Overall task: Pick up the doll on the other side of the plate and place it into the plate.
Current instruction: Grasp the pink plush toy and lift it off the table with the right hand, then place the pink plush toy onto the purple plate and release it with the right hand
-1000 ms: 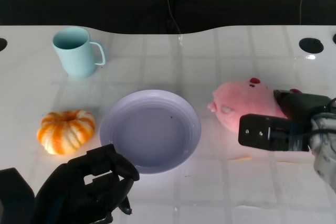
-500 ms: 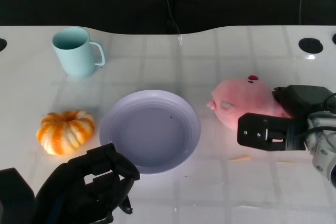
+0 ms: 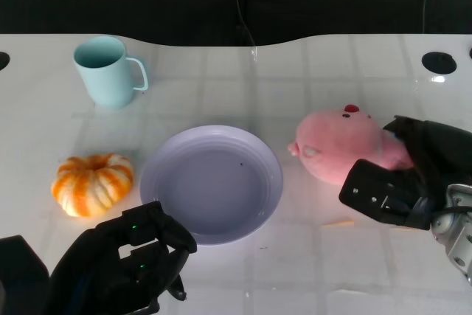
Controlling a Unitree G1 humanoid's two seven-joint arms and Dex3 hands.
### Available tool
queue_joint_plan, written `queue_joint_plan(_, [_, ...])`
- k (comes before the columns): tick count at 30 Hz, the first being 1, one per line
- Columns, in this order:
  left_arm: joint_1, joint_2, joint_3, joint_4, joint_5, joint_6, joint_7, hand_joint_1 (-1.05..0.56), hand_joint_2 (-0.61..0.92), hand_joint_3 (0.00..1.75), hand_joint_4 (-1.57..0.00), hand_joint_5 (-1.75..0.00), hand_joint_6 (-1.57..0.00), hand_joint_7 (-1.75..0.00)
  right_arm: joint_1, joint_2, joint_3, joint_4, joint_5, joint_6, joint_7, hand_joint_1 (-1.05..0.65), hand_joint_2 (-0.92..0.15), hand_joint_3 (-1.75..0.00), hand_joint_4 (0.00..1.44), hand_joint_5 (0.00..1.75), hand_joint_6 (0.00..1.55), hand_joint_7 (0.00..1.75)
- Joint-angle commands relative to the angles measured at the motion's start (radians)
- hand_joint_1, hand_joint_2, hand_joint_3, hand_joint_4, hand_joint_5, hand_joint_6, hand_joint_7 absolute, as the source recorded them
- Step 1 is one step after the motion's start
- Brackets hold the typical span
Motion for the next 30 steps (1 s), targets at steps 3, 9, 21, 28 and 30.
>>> queue_joint_plan(3, [-0.004,0.013,0.0,-0.003,0.011,0.002,0.007,-0.4,0.78,0.73,-0.63,-1.75,-0.68,-1.34,0.032,-0.033,-0.05,-0.088,0.032,-0.058,-0.054,-0.16,-0.54,-0.9,0.89,1.75,0.76,1.64])
queue_joint_plan(9, [0.0,0.011,0.0,0.003,0.012,-0.009,0.003,-0.4,0.77,0.74,-0.62,-1.75,-0.68,-1.35,0.062,-0.041,-0.087,-0.169,0.046,-0.1,-0.074,-0.15,-0.39,-1.2,0.9,1.75,0.8,1.66])
queue_joint_plan(21, [0.0,0.003,-0.014,0.006,0.02,-0.012,0.013,-0.4,0.74,0.77,-0.65,-1.75,-0.68,-1.38,0.059,0.005,-0.067,-0.34,0.054,-0.087,0.072,-0.15,-0.32,-1.31,0.94,1.75,0.81,1.67])
queue_joint_plan(28, [-0.005,0.001,-0.027,0.011,0.028,-0.021,0.011,-0.4,0.74,0.79,-0.63,-1.75,-0.67,-1.38,0.007,0.086,-0.021,-0.34,0.029,-0.054,0.155,-0.17,-0.29,-1.35,0.95,1.75,0.78,1.74])
queue_joint_plan(30, [-0.006,-0.003,-0.03,0.014,0.031,-0.025,0.011,-0.4,0.74,0.79,-0.63,-1.75,-0.66,-1.38,-0.014,0.113,-0.01,-0.321,0.026,-0.045,0.168,-0.18,-0.3,-1.29,0.94,1.75,0.78,1.73])
